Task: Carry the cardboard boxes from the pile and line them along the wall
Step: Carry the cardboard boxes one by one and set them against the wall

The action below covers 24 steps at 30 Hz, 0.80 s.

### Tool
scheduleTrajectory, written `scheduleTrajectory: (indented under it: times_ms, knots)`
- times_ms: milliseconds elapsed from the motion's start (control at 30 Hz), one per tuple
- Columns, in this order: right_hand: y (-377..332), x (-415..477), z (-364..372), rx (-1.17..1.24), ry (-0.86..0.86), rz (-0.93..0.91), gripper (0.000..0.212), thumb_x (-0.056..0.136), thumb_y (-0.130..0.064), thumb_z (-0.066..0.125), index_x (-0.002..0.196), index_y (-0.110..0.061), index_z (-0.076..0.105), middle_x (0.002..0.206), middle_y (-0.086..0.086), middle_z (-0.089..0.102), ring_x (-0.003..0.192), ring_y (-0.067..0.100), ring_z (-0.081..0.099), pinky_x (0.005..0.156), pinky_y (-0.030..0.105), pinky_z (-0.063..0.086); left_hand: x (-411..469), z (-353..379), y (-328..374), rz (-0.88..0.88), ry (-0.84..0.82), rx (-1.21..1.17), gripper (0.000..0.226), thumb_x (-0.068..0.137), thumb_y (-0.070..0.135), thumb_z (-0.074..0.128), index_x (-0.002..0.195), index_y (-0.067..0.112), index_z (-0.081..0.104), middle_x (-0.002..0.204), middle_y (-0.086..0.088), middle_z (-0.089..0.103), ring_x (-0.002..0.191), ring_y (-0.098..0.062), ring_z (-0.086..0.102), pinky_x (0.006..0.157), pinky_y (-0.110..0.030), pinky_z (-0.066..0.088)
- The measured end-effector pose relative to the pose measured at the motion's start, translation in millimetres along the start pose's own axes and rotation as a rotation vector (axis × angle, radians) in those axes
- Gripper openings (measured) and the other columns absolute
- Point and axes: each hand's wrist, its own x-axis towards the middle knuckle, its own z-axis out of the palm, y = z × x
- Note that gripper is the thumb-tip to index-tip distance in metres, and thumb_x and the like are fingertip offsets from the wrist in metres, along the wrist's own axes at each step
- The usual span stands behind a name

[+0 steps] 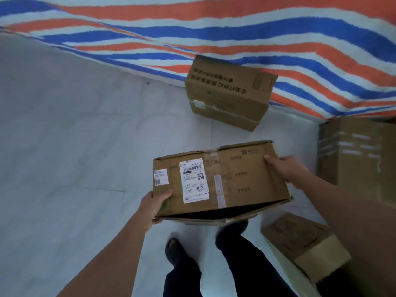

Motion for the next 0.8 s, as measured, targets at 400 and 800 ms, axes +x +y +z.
scheduleTrajectory:
  times_ms: [400,800]
  knots:
    - [-151,-243,198,-0.426,-0.049,-0.37,0.078,0.09,-0.069,0.048,0.131,-0.003,0.057,0.132,0.019,0.058,0.113,0.037,0.059,0.096,0.044,0.049,-107,-279,-173,0.069,0.207,-0.341,0.051,0.088,0.051,0.064,0.123,0.016,0.053,0.113,-0.01,0.062,0.095,-0.028,0.06,0.07,-0.038,0.051]
    - [-314,-481,456,-0.683,-0.134,-0.852,0.079,0.088,-0.071,0.048,0.127,-0.002,0.057,0.126,0.019,0.061,0.105,0.035,0.06,0.086,0.041,0.046,-207,-564,-337,0.147,0.502,-0.644,0.054,0.083,0.059,0.064,0.114,0.016,0.057,0.102,-0.006,0.066,0.086,-0.024,0.06,0.067,-0.032,0.048]
